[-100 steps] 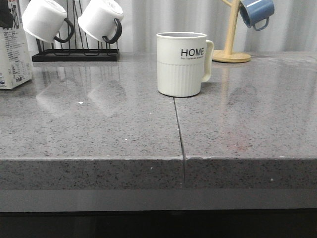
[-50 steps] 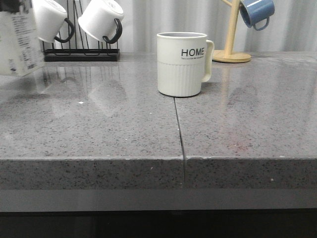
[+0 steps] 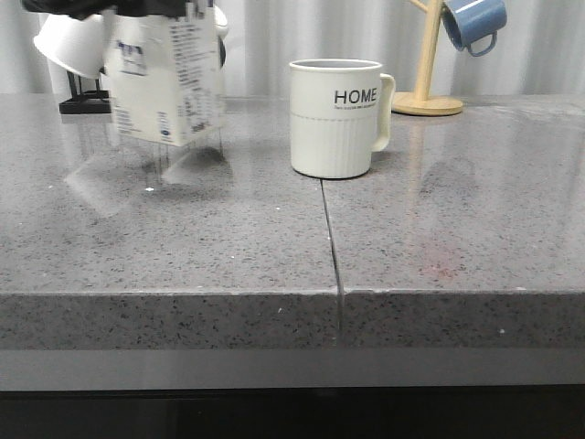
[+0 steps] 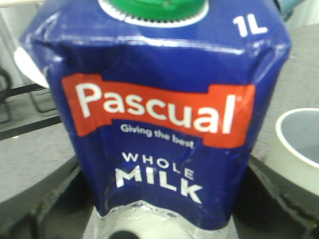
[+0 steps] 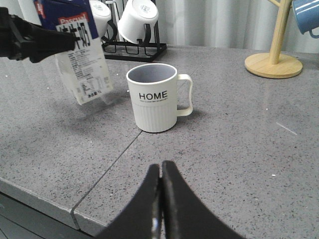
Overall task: Place milk next to cup
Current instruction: 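Carry the carton with the left gripper beside the HOME mug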
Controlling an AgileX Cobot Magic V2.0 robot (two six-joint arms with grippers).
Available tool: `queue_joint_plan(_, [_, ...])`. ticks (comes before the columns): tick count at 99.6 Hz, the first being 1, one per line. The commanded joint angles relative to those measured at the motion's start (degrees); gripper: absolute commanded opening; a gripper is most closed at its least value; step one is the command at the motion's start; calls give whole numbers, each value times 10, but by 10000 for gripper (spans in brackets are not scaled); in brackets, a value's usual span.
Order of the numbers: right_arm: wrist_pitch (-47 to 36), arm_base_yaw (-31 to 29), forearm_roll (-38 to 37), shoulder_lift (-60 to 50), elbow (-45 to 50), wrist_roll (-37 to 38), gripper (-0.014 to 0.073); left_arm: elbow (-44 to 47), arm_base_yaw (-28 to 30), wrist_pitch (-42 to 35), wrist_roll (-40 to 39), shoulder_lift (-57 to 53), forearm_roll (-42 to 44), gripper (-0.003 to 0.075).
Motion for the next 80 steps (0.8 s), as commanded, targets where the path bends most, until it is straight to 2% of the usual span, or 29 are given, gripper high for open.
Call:
queue_joint_plan(1, [-41,0,-2,4,-16,-2,-36,-34,-21,-57,-6,-4,-5,387])
queue_joint_plan(40, [-41,0,-2,4,-16,-2,-36,-89,-45,-68,-6,62,-28,387])
queue_joint_plan(80, [-41,0,-2,4,-16,-2,-36,-92,-51,-79,-7,93,-28,387])
